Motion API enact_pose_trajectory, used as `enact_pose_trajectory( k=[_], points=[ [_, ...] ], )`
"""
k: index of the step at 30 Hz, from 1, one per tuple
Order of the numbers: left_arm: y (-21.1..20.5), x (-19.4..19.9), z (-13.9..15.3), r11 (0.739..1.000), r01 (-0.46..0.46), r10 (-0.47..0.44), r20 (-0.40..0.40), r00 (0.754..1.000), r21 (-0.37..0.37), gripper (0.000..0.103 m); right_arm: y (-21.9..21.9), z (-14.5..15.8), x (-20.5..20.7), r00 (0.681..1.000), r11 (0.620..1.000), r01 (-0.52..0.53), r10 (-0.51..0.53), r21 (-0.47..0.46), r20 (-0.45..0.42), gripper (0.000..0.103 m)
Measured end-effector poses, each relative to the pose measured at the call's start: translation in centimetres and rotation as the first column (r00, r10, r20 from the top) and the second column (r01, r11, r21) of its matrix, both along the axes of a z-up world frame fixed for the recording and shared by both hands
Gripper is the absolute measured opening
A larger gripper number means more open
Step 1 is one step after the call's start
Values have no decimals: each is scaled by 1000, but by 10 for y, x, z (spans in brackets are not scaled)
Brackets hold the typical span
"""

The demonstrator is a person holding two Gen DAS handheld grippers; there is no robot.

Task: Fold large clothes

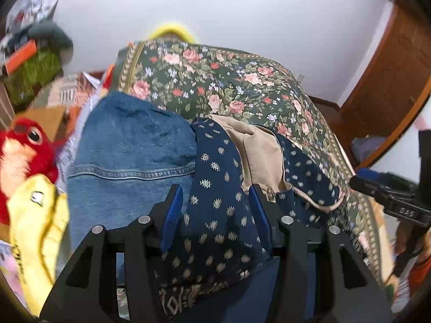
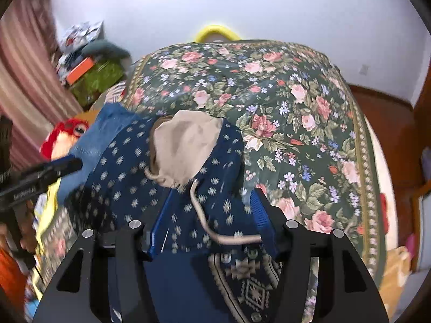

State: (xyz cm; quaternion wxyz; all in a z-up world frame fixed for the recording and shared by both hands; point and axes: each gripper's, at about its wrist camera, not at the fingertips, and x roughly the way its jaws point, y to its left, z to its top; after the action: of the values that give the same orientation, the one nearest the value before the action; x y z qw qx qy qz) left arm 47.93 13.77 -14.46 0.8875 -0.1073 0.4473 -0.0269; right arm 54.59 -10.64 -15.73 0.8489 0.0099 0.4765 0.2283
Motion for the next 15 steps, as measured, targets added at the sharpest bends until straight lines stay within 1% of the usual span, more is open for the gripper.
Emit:
enact_pose_trajectory(
  k=[3,7,9,10,11,13,15],
  points=[
    [7,19,-11,998,-18,16,-26,1000,-60,51,1,-17,26,997,998,44,-41,53,-69,55],
    [19,45,-32,986,-50,40,-66,997,-157,50,3,-45,55,983,989,102,-82,111,-167,55],
    [25,55,-41,976,-70,54,-83,995,-204,50,5,-58,66,973,986,122,-95,118,-212,55],
    [27,60,-46,972,-76,57,-89,994,-224,50,7,-67,73,965,986,134,-106,101,-239,55],
    [28,64,-50,971,-81,62,-91,994,-227,50,9,-73,79,960,987,140,-114,84,-254,55],
    [30,69,-54,971,-96,78,-87,993,-221,46,11,-81,88,956,986,147,-123,74,-265,55],
    [31,73,-58,970,-97,78,-92,993,-223,37,13,-80,90,963,983,143,-110,119,-245,49]
  ],
)
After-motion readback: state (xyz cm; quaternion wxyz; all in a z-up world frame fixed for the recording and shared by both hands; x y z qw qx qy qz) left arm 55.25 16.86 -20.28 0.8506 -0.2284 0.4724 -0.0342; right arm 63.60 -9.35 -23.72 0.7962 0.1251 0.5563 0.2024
